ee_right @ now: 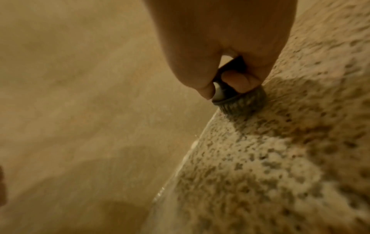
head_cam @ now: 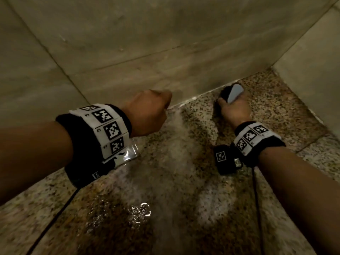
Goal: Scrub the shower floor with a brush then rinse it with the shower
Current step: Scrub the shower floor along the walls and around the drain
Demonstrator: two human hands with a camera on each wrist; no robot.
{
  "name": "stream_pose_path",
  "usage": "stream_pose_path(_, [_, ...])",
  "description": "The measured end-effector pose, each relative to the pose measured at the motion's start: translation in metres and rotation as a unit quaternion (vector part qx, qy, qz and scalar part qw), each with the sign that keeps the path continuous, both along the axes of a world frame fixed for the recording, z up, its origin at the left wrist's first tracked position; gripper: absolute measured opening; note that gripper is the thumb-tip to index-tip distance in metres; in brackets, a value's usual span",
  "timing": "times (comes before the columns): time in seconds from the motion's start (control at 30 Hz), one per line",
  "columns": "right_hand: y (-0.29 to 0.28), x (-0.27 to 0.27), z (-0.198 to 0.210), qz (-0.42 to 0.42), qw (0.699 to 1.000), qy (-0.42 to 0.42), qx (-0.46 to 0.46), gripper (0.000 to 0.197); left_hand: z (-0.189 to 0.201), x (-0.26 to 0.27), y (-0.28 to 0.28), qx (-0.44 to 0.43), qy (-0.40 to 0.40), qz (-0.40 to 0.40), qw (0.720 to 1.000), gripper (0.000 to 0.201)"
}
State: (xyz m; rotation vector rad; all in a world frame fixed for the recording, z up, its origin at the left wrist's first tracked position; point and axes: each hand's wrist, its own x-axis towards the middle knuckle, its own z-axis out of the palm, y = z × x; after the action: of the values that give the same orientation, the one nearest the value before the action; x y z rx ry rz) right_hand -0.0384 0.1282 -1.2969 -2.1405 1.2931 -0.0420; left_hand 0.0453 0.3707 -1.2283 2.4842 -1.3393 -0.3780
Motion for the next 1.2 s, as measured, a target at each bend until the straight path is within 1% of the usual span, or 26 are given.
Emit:
stream_pose_path(0.07, [0.012, 0.01, -0.007, 0.047, 0.998, 0.012, -0.037, 0.09, -0.004, 0.004, 0.011, 0.014, 0.004, 0.005, 1.0, 0.01])
stream_pose_path(0.13, [0.037, 0.017, -0.014, 0.068, 0.996, 0.016, -0.058, 0.089, -0.005, 0.006, 0.016, 0.022, 0.004, 0.003, 1.0, 0.011])
stream_pose_path(0.17, [0.055, 0.021, -0.017, 0.087, 0.995, 0.017, -0.047, 0.085, -0.004, 0.007, 0.017, 0.027, 0.0, 0.002, 1.0, 0.012])
stream_pose_path(0.23, [0.089, 0.03, -0.021, 0.137, 0.99, -0.011, -0.033, 0.075, -0.002, 0.007, 0.017, 0.037, -0.012, -0.001, 0.999, 0.014])
stream_pose_path(0.27, [0.101, 0.037, -0.021, 0.142, 0.989, -0.023, -0.025, 0.073, -0.001, 0.005, 0.017, 0.039, -0.019, -0.006, 0.999, 0.016])
stream_pose_path(0.3, [0.109, 0.045, -0.017, 0.128, 0.991, -0.028, -0.023, 0.069, 0.0, 0.004, 0.014, 0.036, -0.028, -0.014, 0.999, 0.018])
stream_pose_path(0.33, [0.111, 0.051, -0.01, 0.107, 0.993, -0.031, -0.028, 0.061, 0.001, 0.003, 0.013, 0.032, -0.037, -0.024, 0.999, 0.02])
stream_pose_path(0.4, [0.099, 0.052, 0.006, 0.083, 0.994, -0.04, -0.053, 0.033, 0.003, -0.001, 0.01, 0.016, -0.051, -0.029, 0.998, 0.022])
stream_pose_path(0.43, [0.088, 0.047, 0.01, 0.081, 0.994, -0.046, -0.063, 0.031, 0.003, -0.001, 0.01, 0.011, -0.05, -0.028, 0.998, 0.022])
stream_pose_path(0.47, [0.077, 0.04, 0.014, 0.085, 0.992, -0.047, -0.077, 0.033, 0.002, -0.002, 0.01, 0.01, -0.048, -0.029, 0.998, 0.021])
stream_pose_path(0.5, [0.065, 0.033, 0.013, 0.093, 0.991, -0.034, -0.096, 0.044, 0.001, -0.003, 0.012, 0.011, -0.047, -0.029, 0.998, 0.021])
stream_pose_path(0.53, [0.054, 0.025, 0.012, 0.1, 0.99, -0.01, -0.099, 0.065, 0.0, -0.003, 0.014, 0.013, -0.047, -0.033, 0.998, 0.021])
stream_pose_path(0.57, [0.044, 0.019, 0.009, 0.108, 0.991, 0.016, -0.081, 0.09, -0.002, -0.003, 0.016, 0.013, -0.046, -0.036, 0.998, 0.022])
stream_pose_path(0.6, [0.037, 0.015, 0.008, 0.116, 0.991, 0.03, -0.056, 0.109, -0.004, -0.004, 0.017, 0.014, -0.045, -0.036, 0.998, 0.022])
stream_pose_path(0.63, [0.031, 0.015, 0.008, 0.117, 0.992, 0.03, -0.04, 0.117, -0.004, -0.003, 0.018, 0.014, -0.043, -0.033, 0.998, 0.023])
stream_pose_path(0.77, [0.014, 0.035, 0.005, 0.091, 0.996, 0.006, 0.004, 0.123, -0.006, -0.001, 0.012, 0.029, -0.035, -0.021, 0.999, 0.024])
stream_pose_path(0.8, [0.015, 0.04, 0.004, 0.085, 0.996, -0.004, 0.024, 0.122, -0.006, -0.001, 0.011, 0.027, -0.034, -0.02, 0.999, 0.023])
stream_pose_path(0.87, [0.015, 0.048, -0.002, 0.069, 0.996, -0.023, 0.048, 0.108, -0.008, -0.002, 0.007, 0.019, -0.03, -0.018, 0.999, 0.023])
stream_pose_path(0.93, [0.016, 0.05, -0.002, 0.036, 0.998, -0.027, 0.048, 0.094, -0.011, -0.002, 0.006, 0.015, -0.02, -0.008, 1.0, 0.022])
stream_pose_path(1.0, [0.018, 0.048, -0.002, 0.027, 0.999, -0.029, 0.036, 0.085, -0.012, -0.001, 0.006, 0.021, -0.009, 0.004, 1.0, 0.022])
stream_pose_path(1.07, [0.031, 0.039, 0.002, 0.075, 0.994, -0.06, 0.055, 0.077, -0.011, 0.001, 0.004, 0.022, -0.003, 0.02, 1.0, 0.022])
stream_pose_path(1.13, [0.063, 0.03, 0.005, 0.186, 0.976, -0.075, 0.086, 0.059, -0.01, 0.001, -0.002, 0.017, 0.01, 0.031, 0.999, 0.017])
stream_pose_path(1.17, [0.073, 0.027, 0.001, 0.227, 0.968, -0.075, 0.078, 0.054, -0.01, 0.0, -0.007, 0.012, 0.017, 0.035, 0.999, 0.015])
stream_pose_path(1.2, [0.079, 0.028, -0.004, 0.242, 0.965, -0.078, 0.069, 0.051, -0.01, 0.0, -0.011, 0.011, 0.026, 0.037, 0.999, 0.017])
